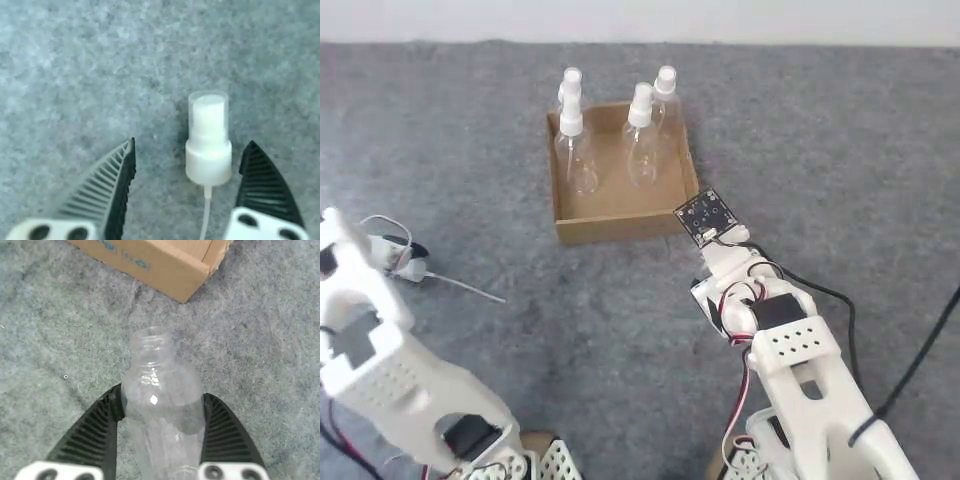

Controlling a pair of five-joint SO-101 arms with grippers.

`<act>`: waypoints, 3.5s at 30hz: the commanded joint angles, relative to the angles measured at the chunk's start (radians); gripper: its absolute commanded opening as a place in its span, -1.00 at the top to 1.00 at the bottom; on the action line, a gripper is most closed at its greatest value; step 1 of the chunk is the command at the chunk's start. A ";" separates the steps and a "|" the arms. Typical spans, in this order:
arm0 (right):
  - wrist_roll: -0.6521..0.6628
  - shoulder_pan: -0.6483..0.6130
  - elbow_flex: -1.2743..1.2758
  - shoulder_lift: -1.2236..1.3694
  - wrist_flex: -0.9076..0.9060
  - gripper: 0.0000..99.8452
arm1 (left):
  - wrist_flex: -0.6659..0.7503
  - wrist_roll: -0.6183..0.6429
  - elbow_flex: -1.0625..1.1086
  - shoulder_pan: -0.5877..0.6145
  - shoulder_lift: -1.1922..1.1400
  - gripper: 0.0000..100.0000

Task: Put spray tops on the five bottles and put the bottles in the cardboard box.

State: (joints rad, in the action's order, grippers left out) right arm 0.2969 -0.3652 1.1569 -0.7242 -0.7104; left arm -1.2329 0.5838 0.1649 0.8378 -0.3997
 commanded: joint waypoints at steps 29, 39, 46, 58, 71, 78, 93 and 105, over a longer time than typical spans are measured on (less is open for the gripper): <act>0.008 0.010 -0.015 -0.021 -0.010 0.85 | -0.137 0.006 -0.220 -0.083 0.054 0.98; 0.008 0.010 -0.015 -0.021 -0.012 0.85 | -0.226 0.005 -0.239 -0.124 0.315 0.98; 0.008 0.010 -0.015 -0.021 -0.012 0.85 | -0.259 0.006 -0.239 -0.265 0.437 0.98; 0.000 0.015 -0.014 -0.022 -0.012 0.85 | -0.258 0.011 -0.242 -0.457 0.644 0.98; -0.049 0.064 0.091 -0.303 -0.012 0.85 | -0.203 0.115 -0.239 -0.634 0.827 0.98; -0.049 0.061 0.206 -0.558 -0.012 0.85 | -0.167 0.118 -0.243 -0.720 0.881 0.98; -0.198 0.051 0.287 -0.921 -0.079 0.85 | -0.011 0.199 -0.217 -0.901 1.017 0.98; -0.275 -0.114 0.269 -1.090 -0.213 0.84 | 0.028 0.253 -0.140 -0.971 1.022 0.98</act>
State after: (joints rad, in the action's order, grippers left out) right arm 0.1005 -0.4388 1.4668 -1.7983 -0.9114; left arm -1.2359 0.8263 0.0376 -0.1258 0.5808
